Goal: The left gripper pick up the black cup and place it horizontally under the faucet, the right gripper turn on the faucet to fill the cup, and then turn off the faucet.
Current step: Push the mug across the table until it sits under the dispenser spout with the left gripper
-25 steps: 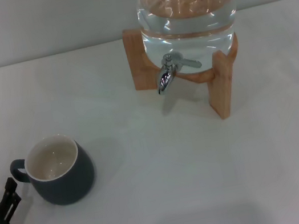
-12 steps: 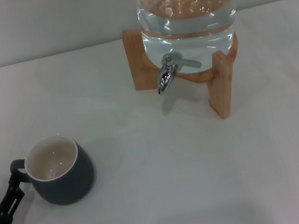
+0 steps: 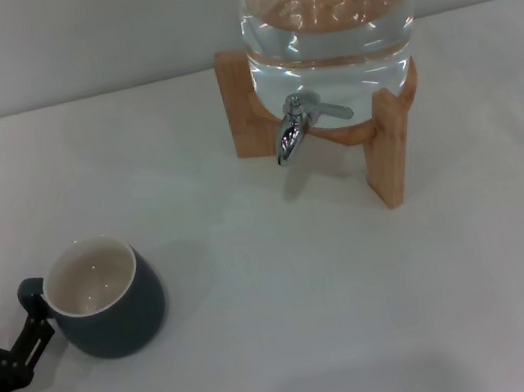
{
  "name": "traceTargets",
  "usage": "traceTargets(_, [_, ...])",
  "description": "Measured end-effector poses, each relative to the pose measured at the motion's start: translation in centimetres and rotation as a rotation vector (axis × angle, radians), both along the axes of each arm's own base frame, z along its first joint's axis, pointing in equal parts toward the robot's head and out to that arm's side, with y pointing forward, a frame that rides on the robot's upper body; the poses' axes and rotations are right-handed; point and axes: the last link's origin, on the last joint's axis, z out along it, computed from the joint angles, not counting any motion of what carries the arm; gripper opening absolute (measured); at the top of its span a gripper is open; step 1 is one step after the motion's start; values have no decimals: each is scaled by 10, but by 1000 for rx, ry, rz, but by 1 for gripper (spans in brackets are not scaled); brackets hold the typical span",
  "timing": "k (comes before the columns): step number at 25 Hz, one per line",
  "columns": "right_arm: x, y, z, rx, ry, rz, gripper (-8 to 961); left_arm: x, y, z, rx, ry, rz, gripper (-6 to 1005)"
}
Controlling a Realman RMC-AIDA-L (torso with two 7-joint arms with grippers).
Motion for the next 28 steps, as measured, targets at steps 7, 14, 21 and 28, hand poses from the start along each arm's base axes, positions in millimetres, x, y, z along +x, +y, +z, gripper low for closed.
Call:
traceTargets(7, [-1, 2, 0, 0, 0, 3, 839, 2, 0, -2, -7, -7, -2, 889])
traceTargets(14, [-1, 2, 0, 0, 0, 4, 839, 3, 0, -2, -4, -11, -8, 889])
traceTargets(21, [-1, 2, 0, 1, 0, 3, 838, 4, 6, 0, 3, -8, -11, 889])
traceTargets(28, [-1, 2, 0, 0, 0, 3, 838, 9, 15, 0, 2, -5, -24, 888])
